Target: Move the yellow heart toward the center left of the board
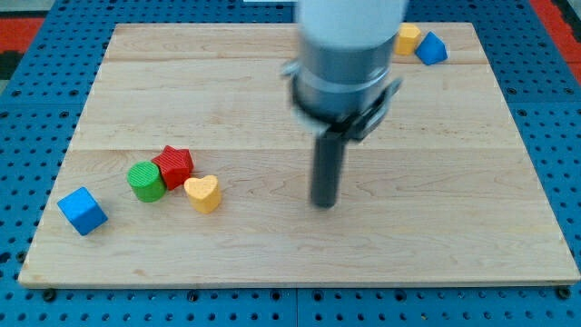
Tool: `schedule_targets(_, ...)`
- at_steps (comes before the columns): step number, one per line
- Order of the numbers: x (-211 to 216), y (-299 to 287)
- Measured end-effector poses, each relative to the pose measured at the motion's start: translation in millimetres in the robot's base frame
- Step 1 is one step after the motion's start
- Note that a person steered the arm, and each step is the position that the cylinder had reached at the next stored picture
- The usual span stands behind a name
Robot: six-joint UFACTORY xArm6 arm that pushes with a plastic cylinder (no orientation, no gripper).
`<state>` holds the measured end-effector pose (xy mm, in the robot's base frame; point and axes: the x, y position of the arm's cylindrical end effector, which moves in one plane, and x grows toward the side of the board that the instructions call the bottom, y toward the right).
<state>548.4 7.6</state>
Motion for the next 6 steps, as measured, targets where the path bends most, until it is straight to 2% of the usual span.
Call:
schedule_targets(1, 50, -92)
schedule_targets(2, 14, -120)
schedule_targets(3, -35, -107)
schedule_targets(4, -55, -107)
schedule_targets(6, -138, -93)
